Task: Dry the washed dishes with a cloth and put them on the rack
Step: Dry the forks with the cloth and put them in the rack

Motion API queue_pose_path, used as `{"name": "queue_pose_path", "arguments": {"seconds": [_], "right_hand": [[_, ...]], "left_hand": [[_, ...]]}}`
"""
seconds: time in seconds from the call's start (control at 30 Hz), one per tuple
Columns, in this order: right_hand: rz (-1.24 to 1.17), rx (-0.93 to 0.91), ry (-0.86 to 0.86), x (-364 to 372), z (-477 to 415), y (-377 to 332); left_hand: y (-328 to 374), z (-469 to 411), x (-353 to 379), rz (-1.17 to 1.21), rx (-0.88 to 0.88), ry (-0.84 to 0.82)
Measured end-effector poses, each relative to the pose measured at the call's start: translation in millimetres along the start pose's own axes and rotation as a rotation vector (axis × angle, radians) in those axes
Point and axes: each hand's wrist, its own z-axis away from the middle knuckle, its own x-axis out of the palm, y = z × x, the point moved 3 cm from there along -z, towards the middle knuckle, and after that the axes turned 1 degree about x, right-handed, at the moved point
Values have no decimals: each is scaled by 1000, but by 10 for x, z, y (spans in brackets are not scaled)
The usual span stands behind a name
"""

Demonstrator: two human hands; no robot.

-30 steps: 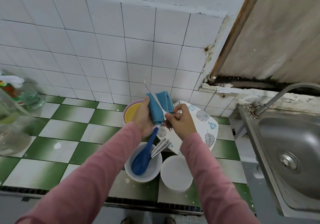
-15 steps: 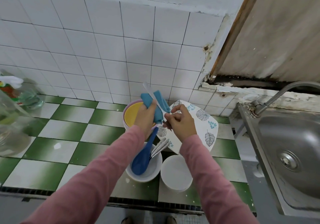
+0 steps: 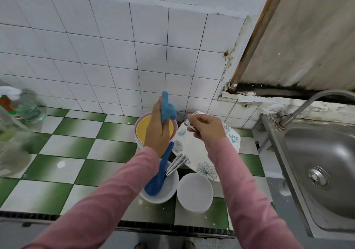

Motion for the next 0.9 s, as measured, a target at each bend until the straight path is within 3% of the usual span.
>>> {"name": "queue_pose_path", "arguments": {"seconds": [0.13, 0.27, 0.4, 0.53, 0.9], "right_hand": [[28, 45, -128, 97, -47, -12], [16, 84, -259, 65, -13, -33], [90, 56, -270, 53, -13, -32], [88, 27, -213, 26, -41, -96], [-208, 106, -138, -6, -26, -65]], "left_hand": [[70, 59, 138, -31, 86, -276], [-77, -35, 102, -53, -14, -362], [-20, 12, 97, -19, 34, -377], [-94, -7, 33, -143, 13, -377], [18, -33, 19, -588, 160, -335]]}}
